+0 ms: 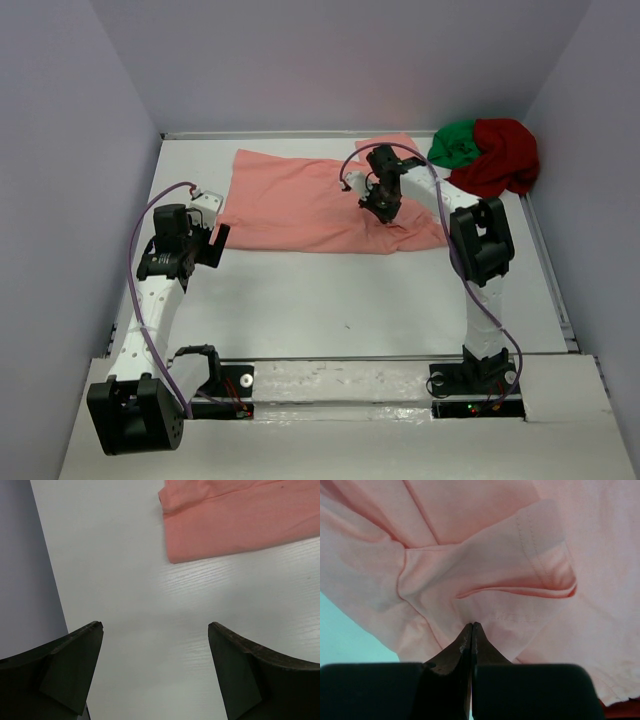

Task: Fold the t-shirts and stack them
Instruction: Fold the flattened tshirt in 1/3 of the way

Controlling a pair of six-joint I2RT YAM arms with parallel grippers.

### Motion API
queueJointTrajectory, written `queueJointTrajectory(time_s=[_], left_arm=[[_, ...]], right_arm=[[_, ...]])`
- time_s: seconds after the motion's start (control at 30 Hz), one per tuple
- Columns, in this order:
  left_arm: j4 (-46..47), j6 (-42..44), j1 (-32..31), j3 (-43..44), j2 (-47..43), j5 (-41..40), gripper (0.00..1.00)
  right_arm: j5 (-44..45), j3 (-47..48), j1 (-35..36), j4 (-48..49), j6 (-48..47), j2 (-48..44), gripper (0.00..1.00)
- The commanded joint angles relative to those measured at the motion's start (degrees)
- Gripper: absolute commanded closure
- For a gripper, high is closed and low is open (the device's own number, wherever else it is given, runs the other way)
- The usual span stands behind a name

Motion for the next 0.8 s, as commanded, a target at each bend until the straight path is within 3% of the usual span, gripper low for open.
queueJointTrajectory(time_s=[0.0, 0.17, 0.37, 0.77], left_arm=[[0.15, 0.33, 0.4, -0.12, -1.17, 0.95, 0.01], [0.32, 0.24, 0.4, 0.5, -0.82, 1.48, 0.01], [0.5, 0.24, 0.31, 0.59, -0.81, 1.83, 0.01], [0.23, 0.33, 0.4, 0.15, -1.52, 1.04, 0.01]], right_arm=[[9.46, -0.26, -0.41, 4.07, -0.51, -4.61, 1.0], [16.95, -0.61, -1.55, 7.33, -2.09, -7.16, 1.0], [19.68, 1.23, -2.08, 9.09, -2.09, -8.75, 1.0], [14.94, -0.52, -2.08, 13.48, -4.38, -8.75, 1.0]])
